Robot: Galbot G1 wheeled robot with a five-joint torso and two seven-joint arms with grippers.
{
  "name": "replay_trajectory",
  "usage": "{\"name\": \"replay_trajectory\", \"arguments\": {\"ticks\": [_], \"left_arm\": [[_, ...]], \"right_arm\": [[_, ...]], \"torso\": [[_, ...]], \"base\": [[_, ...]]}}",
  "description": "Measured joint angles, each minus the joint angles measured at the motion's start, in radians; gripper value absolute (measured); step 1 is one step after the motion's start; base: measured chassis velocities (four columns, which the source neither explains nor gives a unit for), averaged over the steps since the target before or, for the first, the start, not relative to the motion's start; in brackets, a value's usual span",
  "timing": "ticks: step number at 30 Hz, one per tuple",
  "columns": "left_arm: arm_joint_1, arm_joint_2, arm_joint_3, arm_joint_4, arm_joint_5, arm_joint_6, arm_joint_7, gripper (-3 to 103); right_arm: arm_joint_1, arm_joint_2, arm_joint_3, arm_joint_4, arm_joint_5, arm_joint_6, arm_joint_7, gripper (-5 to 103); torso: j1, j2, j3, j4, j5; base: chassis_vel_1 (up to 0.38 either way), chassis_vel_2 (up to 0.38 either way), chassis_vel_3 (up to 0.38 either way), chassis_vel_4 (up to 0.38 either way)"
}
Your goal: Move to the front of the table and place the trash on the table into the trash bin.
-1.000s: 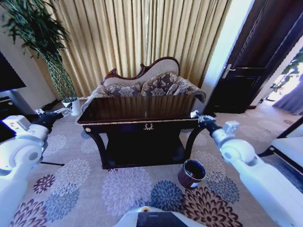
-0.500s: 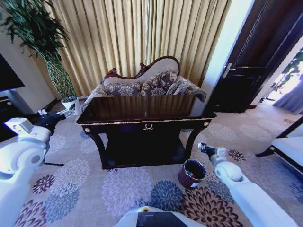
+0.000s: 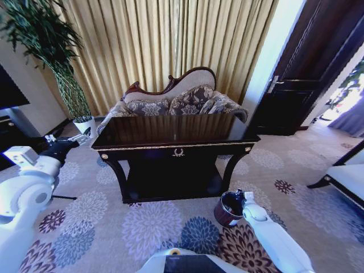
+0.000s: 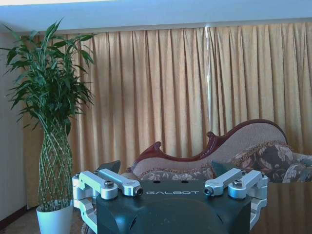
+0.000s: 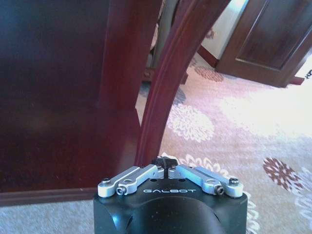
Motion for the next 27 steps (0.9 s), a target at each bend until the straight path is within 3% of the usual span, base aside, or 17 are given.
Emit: {"name": "replay_trajectory", "arguments": {"ticks": [4, 8, 10, 12, 13, 14, 16, 19, 20, 27], "left_arm": [[0.006, 0.002, 0.0, 0.0, 0.0, 0.0, 0.0, 100], [0.004, 0.006, 0.003, -0.001, 0.0, -0.002, 0.001, 100], [0.002, 0.007, 0.005, 0.0, 0.0, -0.002, 0.001, 100], [-0.004, 0.008, 0.012, 0.004, -0.001, -0.003, 0.001, 100], [-0.005, 0.008, 0.014, 0.005, -0.001, -0.003, 0.001, 100], [-0.007, 0.006, 0.017, 0.006, -0.001, -0.004, 0.001, 100], [-0.007, 0.005, 0.018, 0.006, -0.001, -0.004, 0.001, 100], [-0.005, 0.002, 0.016, 0.006, -0.001, -0.004, 0.001, 100], [-0.005, 0.002, 0.016, 0.006, -0.001, -0.004, 0.001, 100], [-0.001, 0.002, 0.01, 0.006, -0.003, -0.004, 0.002, 100]], "right_arm": [[0.02, 0.015, 0.009, -0.042, -0.023, 0.004, 0.012, -2], [0.024, 0.012, 0.016, -0.047, -0.029, 0.004, 0.016, 19], [0.024, 0.011, 0.017, -0.046, -0.029, 0.005, 0.016, 19], [0.023, 0.008, 0.017, -0.041, -0.029, 0.004, 0.017, 30], [0.023, 0.007, 0.017, -0.039, -0.029, 0.005, 0.017, 30], [0.02, 0.004, 0.017, -0.035, -0.028, 0.004, 0.017, 41], [0.019, 0.003, 0.017, -0.034, -0.028, 0.004, 0.017, 41], [0.014, 0.0, 0.017, -0.022, -0.022, -0.001, 0.017, 57], [0.014, 0.0, 0.017, -0.022, -0.022, -0.001, 0.017, 57], [0.003, -0.002, 0.017, 0.002, -0.006, -0.02, 0.017, 84]], "torso": [[0.0, 0.0, 0.0, 0.0, -0.0001], [0.0, 0.0, 0.0, -0.0001, 0.0], [0.0, 0.0, 0.0, -0.0001, -0.0001], [0.0, 0.0, 0.0, -0.0001, -0.0001], [0.0, 0.0, 0.0, -0.0001, -0.0001], [0.0, 0.0, 0.0, -0.0001, -0.0001], [0.0, 0.0, 0.0, -0.0001, -0.0001], [0.0, 0.0, 0.0, 0.0, -0.0001], [0.0, 0.0, 0.0, 0.0, -0.0001], [0.0, 0.0, 0.0, 0.0, -0.0001]], "base": [[0.0, 0.0, 0.0, 0.0], [0.0, 0.0, 0.0, 0.0], [0.0, 0.0, 0.0, 0.0], [0.0, 0.0, 0.0, 0.0], [0.0, 0.0, 0.0, 0.0], [0.0, 0.0, 0.0, 0.0], [0.0, 0.0, 0.0, 0.0], [0.0, 0.0, 0.0, 0.0], [0.0, 0.0, 0.0, 0.0], [0.0, 0.0, 0.0, 0.0]]}}
